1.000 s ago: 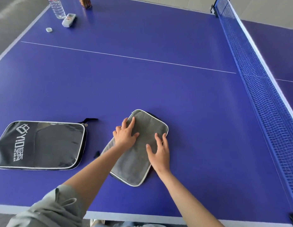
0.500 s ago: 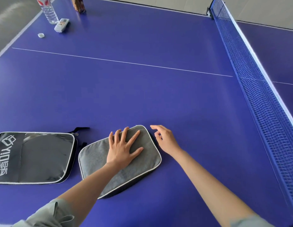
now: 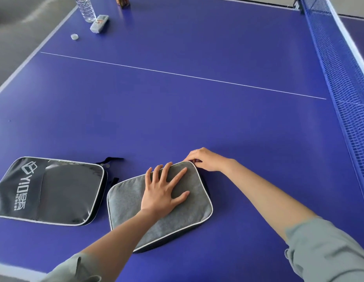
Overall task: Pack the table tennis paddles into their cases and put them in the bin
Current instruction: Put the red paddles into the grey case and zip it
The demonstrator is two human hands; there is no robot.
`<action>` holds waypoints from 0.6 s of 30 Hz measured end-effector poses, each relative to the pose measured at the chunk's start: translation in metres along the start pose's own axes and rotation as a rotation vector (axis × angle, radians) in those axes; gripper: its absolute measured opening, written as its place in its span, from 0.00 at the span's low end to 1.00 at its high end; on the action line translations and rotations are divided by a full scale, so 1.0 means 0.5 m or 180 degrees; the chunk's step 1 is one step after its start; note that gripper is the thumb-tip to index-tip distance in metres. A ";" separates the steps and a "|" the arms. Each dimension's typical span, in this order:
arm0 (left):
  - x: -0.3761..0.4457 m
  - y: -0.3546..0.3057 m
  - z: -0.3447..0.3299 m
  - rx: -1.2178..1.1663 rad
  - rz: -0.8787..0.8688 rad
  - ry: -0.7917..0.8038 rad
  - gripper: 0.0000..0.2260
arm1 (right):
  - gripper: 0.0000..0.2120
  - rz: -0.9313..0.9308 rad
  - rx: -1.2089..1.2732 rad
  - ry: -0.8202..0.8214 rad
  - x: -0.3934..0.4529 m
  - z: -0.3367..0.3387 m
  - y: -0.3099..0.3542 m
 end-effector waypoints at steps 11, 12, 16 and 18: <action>0.001 0.000 0.007 0.0164 0.0065 0.0021 0.30 | 0.07 -0.0020 -0.0610 -0.0780 -0.043 0.023 -0.026; 0.001 0.001 0.008 0.0164 0.0067 0.0009 0.30 | 0.07 0.0007 -0.0643 -0.0875 -0.057 0.026 -0.027; 0.004 0.003 0.009 0.0137 0.0103 -0.0038 0.30 | 0.06 0.0069 -0.0620 -0.1354 -0.138 0.003 -0.021; 0.005 0.002 0.009 0.0120 0.0116 -0.0063 0.31 | 0.06 -0.0038 -0.0465 -0.1632 -0.186 -0.021 -0.023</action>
Point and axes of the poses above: each hand's wrist, its own x-axis towards the middle knuckle, its own z-axis out of the back of the hand, y = z × x, the point moved 9 cm from there along x, towards the middle knuckle, and after that the axes turned 1 degree about z, right-handed, at the moved point
